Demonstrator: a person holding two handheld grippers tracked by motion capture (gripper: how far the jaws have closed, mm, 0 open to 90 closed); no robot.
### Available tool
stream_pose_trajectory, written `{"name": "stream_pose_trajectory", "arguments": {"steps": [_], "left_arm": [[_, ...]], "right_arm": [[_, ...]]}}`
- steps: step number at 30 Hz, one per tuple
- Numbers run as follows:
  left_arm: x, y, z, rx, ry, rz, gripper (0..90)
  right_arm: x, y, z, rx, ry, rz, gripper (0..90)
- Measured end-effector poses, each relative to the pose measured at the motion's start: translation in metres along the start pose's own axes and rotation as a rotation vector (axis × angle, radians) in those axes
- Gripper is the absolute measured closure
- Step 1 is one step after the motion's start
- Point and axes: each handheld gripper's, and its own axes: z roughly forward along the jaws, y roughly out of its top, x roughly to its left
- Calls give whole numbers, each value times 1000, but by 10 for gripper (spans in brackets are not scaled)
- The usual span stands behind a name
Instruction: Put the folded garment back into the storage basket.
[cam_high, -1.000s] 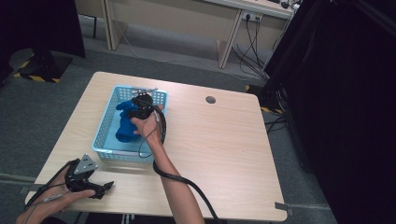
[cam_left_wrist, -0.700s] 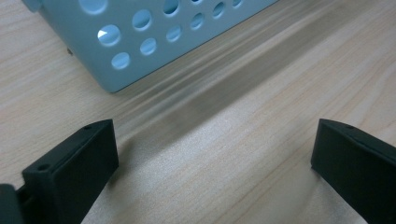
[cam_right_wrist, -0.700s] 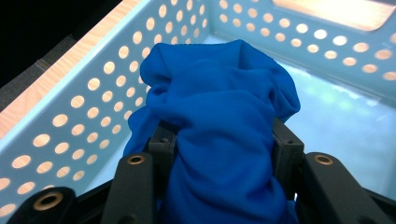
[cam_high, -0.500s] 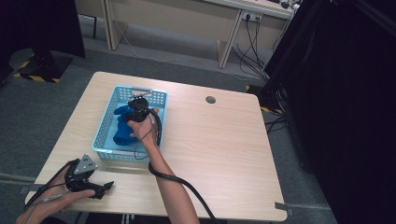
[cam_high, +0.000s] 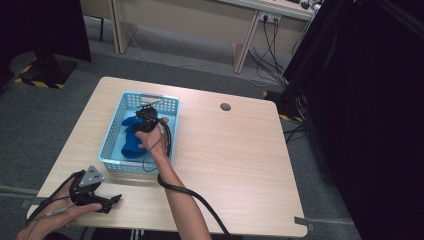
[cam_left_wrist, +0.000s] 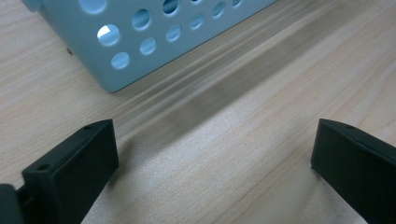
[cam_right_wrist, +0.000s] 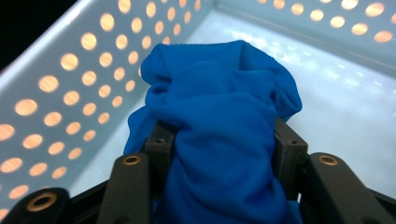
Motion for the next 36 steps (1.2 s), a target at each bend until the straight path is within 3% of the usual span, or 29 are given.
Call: {"name": "stream_pose_trajectory", "arguments": {"steps": [7, 16, 26, 36], "left_arm": [[0, 0, 0, 0, 0, 0, 0], [0, 0, 0, 0, 0, 0, 0], [0, 0, 0, 0, 0, 0, 0], [0, 0, 0, 0, 0, 0, 0]], "right_arm": [[-3, -2, 1, 2, 3, 14, 392], [-9, 4, -15, -33, 16, 43, 231], [-17, 5, -29, -73, 60, 20, 174], [-15, 7, -41, -105, 88, 0, 160]]}}
